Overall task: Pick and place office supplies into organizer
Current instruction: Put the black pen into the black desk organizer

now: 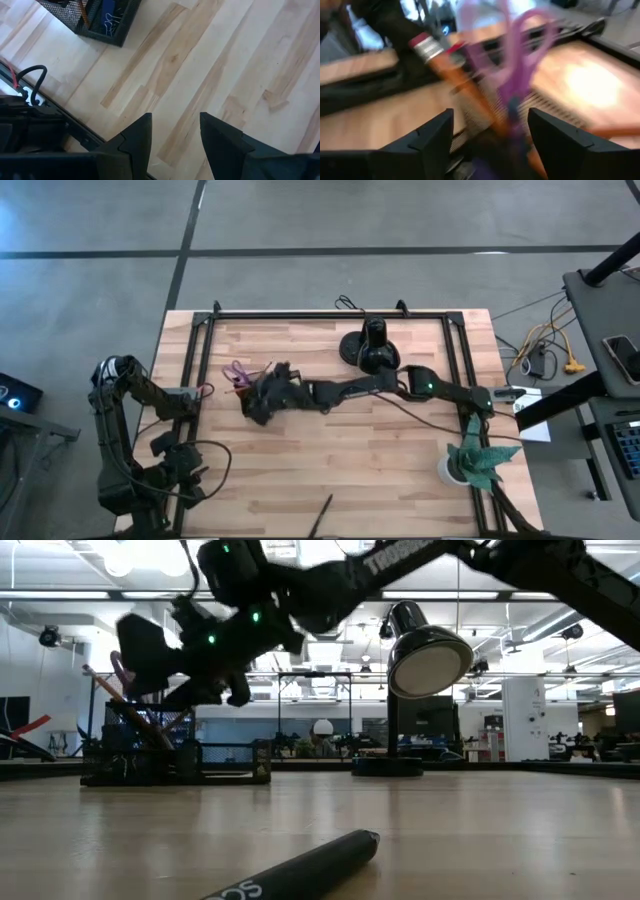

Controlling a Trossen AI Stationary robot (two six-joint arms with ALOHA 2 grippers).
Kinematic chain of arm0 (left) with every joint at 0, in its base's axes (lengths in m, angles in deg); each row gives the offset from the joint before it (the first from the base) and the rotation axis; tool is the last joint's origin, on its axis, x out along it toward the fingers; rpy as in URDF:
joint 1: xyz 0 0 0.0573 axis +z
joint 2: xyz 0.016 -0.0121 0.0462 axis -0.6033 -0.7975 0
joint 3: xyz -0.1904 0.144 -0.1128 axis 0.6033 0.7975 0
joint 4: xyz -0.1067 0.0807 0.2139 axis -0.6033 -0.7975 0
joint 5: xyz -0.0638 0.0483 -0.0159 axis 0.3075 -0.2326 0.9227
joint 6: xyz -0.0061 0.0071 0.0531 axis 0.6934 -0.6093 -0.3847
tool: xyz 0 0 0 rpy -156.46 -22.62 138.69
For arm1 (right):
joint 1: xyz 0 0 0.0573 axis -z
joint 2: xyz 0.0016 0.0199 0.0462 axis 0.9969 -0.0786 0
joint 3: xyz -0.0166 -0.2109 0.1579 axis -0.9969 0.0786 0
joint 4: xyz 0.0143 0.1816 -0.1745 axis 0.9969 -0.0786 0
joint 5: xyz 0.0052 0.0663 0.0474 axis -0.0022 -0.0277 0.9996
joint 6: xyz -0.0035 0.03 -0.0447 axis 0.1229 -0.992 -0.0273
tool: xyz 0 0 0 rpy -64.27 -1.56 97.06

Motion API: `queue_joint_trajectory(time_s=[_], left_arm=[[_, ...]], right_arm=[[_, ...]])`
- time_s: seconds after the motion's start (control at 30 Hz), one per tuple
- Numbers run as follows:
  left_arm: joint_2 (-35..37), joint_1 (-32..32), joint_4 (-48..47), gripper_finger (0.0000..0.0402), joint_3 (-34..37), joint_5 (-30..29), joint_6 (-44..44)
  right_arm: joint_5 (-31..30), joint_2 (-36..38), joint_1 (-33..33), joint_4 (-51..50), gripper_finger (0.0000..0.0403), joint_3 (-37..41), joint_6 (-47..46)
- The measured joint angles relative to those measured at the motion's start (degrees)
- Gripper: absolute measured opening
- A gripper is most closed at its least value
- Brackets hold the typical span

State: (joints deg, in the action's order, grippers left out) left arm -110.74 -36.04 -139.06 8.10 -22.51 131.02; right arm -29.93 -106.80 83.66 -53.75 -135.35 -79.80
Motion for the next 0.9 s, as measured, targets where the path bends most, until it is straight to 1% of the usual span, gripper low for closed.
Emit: queue_joint_trajectory(time_s=[0.13, 0.2, 0.23, 0.3, 0.37, 0.43, 0.5, 0.57, 0.63, 0.67, 0.73, 0.8, 0.9], left_arm=[[0.00, -0.02, -0.03, 0.0148, 0.07, -0.08, -0.40], [0.00, -0.02, -0.03, 0.0148, 0.15, -0.38, -1.17], [0.00, -0.02, -0.03, 0.0148, 0.17, -0.65, -1.63], [0.00, -0.02, -0.05, 0.0148, 0.17, -0.90, -2.37], [0.00, -0.02, -0.01, 0.0148, 0.19, -1.40, -3.49], [0.00, -0.02, -0.03, 0.0148, 0.20, -2.62, -4.65], [0.00, -0.04, -0.05, 0.0148, 0.22, -4.83, -5.36], [0.00, -0.02, -0.01, 0.0148, 0.24, -7.84, -6.15], [0.00, -0.02, -0.03, 0.0148, 0.24, -10.69, -6.36], [0.00, -0.02, -0.03, 0.0148, 0.24, -12.10, -6.40], [0.00, -0.02, -0.01, 0.0148, 0.24, -14.18, -6.40], [0.00, 0.02, -0.02, 0.0148, 0.24, -14.68, -6.38], [0.00, 0.02, -0.02, 0.0148, 0.26, -14.67, -6.38]], right_arm=[[-1.37, 3.40, -4.41, -6.38, 0.0261, -0.25, 5.12], [-2.33, 6.05, -6.54, -12.57, 0.0262, -1.61, 8.93], [-1.82, 7.94, -7.45, -18.03, 0.0262, -2.54, 11.35], [-0.80, 11.44, -9.22, -32.69, 0.0262, -4.97, 16.95], [-1.54, 14.36, -11.17, -46.87, 0.0263, -6.62, 19.41], [-1.33, 16.64, -13.30, -55.84, 0.0261, -6.99, 20.04], [0.53, 18.89, -15.53, -62.52, 0.0259, -6.93, 18.79], [6.57, 21.18, -17.71, -68.27, 0.0256, -7.09, 17.23], [11.99, 21.86, -20.54, -71.67, 0.0253, -7.08, 18.25], [12.76, 21.21, -22.29, -71.51, 0.0251, -6.69, 19.90], [12.86, 19.00, -25.93, -69.73, 0.0249, -5.70, 24.65], [12.87, 16.59, -28.98, -66.31, 0.0249, -4.74, 30.30], [12.42, 14.14, -31.15, -63.39, 0.0250, -4.52, 35.90]])
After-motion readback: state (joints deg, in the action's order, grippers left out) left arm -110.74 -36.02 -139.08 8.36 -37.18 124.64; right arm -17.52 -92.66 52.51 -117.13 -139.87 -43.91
